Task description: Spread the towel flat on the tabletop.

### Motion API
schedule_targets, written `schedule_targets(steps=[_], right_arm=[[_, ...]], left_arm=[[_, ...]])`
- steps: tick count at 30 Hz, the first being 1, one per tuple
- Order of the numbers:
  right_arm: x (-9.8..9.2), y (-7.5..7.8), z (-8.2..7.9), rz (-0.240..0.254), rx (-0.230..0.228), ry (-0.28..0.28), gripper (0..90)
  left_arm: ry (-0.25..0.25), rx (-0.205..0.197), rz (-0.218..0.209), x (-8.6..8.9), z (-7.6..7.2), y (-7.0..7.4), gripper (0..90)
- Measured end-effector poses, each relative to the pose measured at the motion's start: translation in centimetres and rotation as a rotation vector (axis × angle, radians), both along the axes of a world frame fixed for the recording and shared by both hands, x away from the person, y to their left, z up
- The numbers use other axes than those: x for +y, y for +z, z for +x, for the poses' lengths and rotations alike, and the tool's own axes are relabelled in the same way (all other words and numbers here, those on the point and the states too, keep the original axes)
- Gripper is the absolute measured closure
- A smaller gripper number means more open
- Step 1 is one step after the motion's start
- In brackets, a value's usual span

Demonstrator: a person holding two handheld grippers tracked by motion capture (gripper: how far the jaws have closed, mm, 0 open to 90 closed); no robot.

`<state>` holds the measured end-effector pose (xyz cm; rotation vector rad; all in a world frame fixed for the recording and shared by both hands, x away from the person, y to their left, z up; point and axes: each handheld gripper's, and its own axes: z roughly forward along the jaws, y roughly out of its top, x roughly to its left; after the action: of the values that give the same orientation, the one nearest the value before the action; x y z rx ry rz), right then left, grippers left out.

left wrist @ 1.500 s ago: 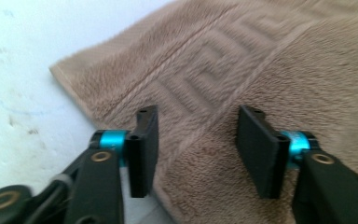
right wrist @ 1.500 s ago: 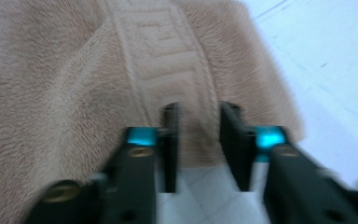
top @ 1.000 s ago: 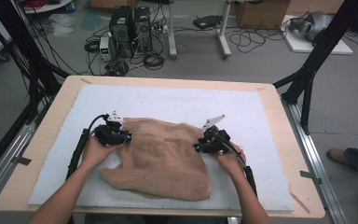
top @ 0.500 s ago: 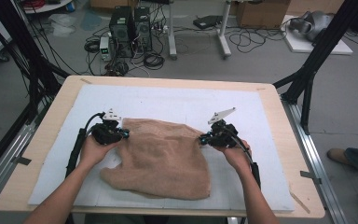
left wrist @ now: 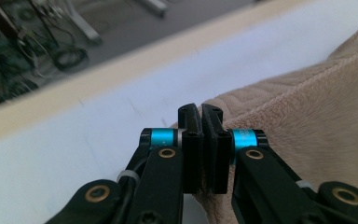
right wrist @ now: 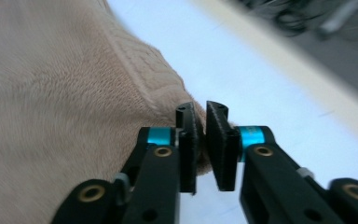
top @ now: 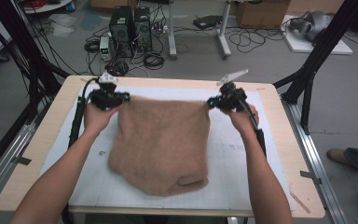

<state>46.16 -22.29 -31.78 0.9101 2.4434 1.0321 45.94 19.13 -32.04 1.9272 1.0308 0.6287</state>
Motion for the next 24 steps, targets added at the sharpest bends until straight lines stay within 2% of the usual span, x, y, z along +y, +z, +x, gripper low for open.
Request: schedule_targets(steps=[1,3,4,6,9,10,12,14,17,19,24], right_arm=[[-0.1,0.8,1.1,-0.010,-0.011,-0.052,67.0],[-0.4,1.2,2.3,-0.001,0.029,-0.095,58.6],[-0.4,1.0,2.3,0.012,0.030,-0.086,58.7],[-0.2,0.4,1.9,0.000,0.051,-0.063,57.8],[0.0,-1.1,0.3,-0.019,0.059,-0.011,56.9],[0.0,-1.5,-0.2,-0.015,0.082,-0.008,54.6],[0.1,-2.3,-1.2,-0.012,0.096,0.013,54.1],[0.2,-2.8,-3.0,0.009,0.089,0.037,53.3],[0.7,-3.2,-5.0,0.005,0.089,0.074,50.9],[0.9,-3.2,-6.4,0.035,0.087,0.099,50.1],[1.5,-3.4,-9.6,0.055,0.063,0.158,48.4]], left_arm=[[0.012,0.002,0.003,-0.2,0.5,0.4,80.7],[0.012,0.027,-0.023,-0.3,1.3,0.9,71.0],[0.007,0.031,-0.022,-0.3,1.3,0.9,68.9],[-0.029,0.054,-0.022,-0.2,0.8,0.2,67.0],[-0.068,0.085,-0.028,0.1,-0.4,-1.3,64.0],[-0.076,0.090,-0.024,0.0,-0.8,-1.7,63.0],[-0.107,0.107,-0.028,0.0,-2.1,-3.0,60.6],[-0.135,0.108,-0.032,0.0,-3.3,-3.8,58.9],[-0.168,0.106,-0.027,0.0,-5.2,-4.7,56.4],[-0.187,0.108,-0.031,0.2,-6.4,-5.1,54.7],[-0.229,0.095,-0.026,1.0,-9.7,-5.8,50.1]])
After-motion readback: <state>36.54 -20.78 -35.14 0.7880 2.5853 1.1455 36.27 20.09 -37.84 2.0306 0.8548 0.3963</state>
